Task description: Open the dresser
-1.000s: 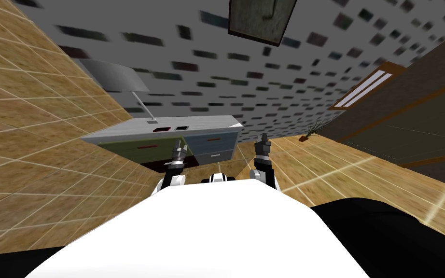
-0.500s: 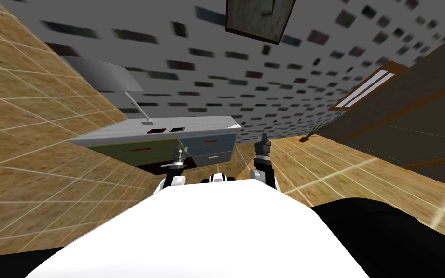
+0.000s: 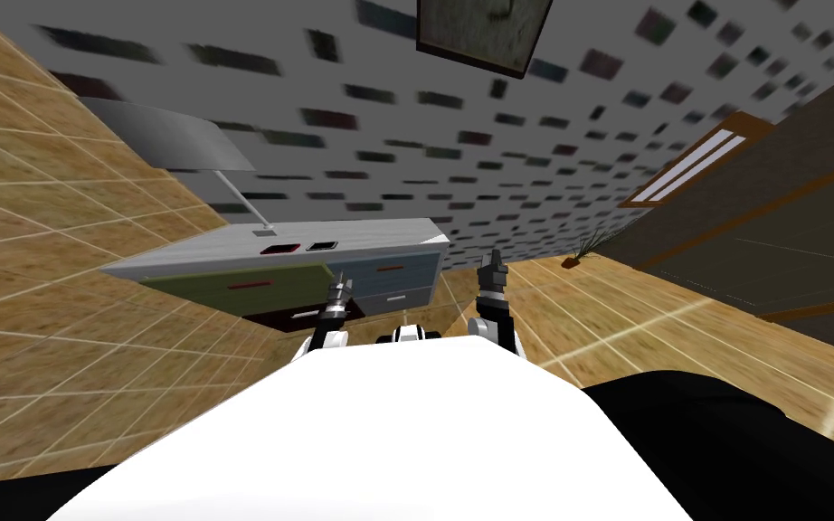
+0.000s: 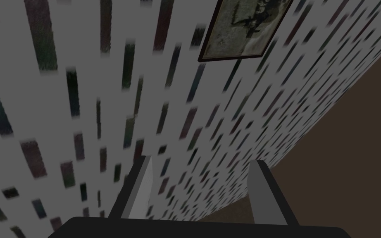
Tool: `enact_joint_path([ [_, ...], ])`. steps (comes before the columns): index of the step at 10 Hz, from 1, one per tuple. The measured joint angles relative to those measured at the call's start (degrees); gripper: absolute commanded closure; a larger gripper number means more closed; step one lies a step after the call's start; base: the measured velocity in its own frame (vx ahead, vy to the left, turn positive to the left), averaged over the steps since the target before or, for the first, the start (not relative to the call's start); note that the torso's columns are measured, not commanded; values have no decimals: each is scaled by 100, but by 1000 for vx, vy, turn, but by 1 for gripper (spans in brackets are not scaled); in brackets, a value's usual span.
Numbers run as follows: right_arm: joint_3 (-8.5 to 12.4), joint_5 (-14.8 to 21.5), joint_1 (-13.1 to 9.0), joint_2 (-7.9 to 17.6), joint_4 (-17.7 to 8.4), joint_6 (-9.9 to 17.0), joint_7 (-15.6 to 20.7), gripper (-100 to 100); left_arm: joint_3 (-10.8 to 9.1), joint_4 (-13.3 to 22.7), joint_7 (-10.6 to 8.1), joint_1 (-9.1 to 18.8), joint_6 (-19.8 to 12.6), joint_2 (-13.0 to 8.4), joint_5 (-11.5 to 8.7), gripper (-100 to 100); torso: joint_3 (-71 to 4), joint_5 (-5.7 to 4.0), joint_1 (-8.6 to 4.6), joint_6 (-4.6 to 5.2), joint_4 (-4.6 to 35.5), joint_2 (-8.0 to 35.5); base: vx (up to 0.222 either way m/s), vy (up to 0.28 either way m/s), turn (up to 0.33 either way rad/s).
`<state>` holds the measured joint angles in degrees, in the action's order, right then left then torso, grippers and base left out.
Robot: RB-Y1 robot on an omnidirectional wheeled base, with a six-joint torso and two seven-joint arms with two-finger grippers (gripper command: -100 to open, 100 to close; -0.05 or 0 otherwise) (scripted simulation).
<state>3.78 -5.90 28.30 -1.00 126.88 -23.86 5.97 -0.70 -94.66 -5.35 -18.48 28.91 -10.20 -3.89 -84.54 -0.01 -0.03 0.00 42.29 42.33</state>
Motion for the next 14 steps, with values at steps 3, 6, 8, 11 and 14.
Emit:
enact_joint_path([
  [3, 0, 0, 0, 0, 0, 0, 0, 0, -37, 479, -1, 135, 98, 2, -25, -100, -8, 1, 3, 0, -4, -14, 92, -85, 3],
  [6, 0, 0, 0, 0, 0, 0, 0, 0, -74, 975, 17, 304, 170, 76, -47, -100, 0, 0, -1, 0, 0, -1, 82, -90, 3],
  [8, 0, 0, 0, 0, 0, 0, 0, 0, -93, 1234, 3, 338, 234, 161, -66, -100, -5, 0, -1, 0, -2, -9, 105, -99, 4],
  [11, 0, 0, 0, 0, 0, 0, 0, 0, -123, 1676, 26, 483, 323, 446, -82, -100, 3, 3, 10, 0, 1, 5, 72, -75, 2],
  [14, 0, 0, -1, 1, 0, 0, 0, 0, -144, 1944, 15, 541, 384, 885, -101, -100, 0, 3, 10, 0, 0, 0, 43, -43, 2],
])
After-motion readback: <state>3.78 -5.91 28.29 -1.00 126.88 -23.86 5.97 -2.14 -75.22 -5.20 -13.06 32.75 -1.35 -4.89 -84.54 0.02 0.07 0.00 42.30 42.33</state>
